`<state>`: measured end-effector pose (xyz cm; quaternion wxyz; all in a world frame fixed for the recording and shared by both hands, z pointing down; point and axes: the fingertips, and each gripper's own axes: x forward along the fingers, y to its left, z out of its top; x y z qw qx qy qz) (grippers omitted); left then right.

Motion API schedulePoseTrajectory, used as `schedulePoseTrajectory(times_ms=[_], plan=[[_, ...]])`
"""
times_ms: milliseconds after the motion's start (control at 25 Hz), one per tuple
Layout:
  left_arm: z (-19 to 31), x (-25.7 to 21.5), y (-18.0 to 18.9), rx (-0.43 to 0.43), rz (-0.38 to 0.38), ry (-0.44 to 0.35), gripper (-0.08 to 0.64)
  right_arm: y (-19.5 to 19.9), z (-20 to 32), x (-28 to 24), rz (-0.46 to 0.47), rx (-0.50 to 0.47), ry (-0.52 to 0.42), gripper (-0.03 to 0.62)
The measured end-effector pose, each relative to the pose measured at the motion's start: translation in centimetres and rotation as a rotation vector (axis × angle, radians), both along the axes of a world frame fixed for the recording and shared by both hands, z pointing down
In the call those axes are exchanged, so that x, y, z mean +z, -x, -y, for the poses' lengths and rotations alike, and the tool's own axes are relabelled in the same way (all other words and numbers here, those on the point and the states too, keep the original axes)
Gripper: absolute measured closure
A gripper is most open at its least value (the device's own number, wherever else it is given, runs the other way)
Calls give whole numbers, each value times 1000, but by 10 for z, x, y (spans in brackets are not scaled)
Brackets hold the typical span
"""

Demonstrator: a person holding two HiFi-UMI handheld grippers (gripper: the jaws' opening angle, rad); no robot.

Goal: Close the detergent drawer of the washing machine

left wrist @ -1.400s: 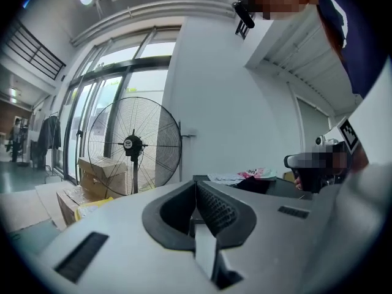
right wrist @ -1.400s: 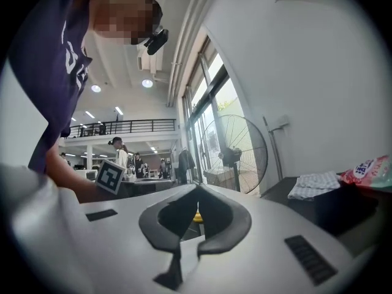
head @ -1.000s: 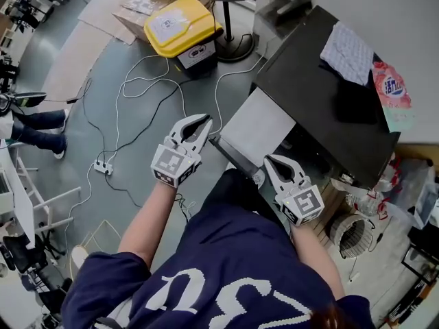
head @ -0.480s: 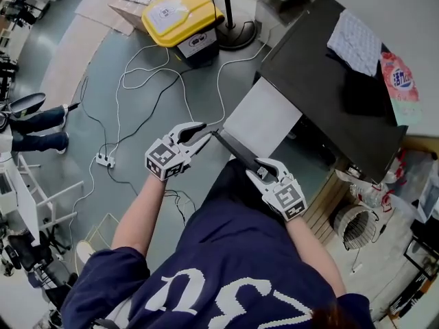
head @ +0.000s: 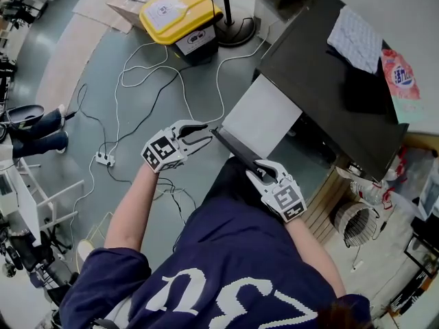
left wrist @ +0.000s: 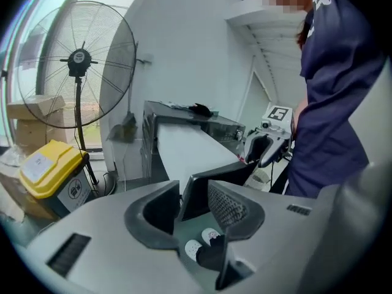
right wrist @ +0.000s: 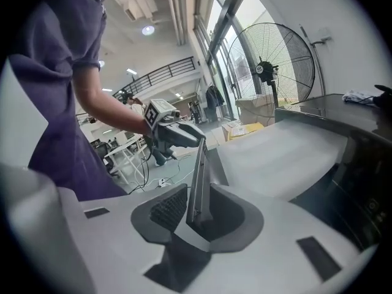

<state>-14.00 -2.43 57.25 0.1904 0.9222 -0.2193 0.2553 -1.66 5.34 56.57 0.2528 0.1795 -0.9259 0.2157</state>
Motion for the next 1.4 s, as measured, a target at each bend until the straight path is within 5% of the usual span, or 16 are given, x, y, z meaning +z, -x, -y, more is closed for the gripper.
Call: schedulePoseTrajectory(times_ms=[320,1400], plan=[[1,5,-7,52,-9,-4,448,4,-2,-1,16,-6,24,537],[30,-6,-24,-82,-93,1,448,-17,30,-16,40,117,-10,543]])
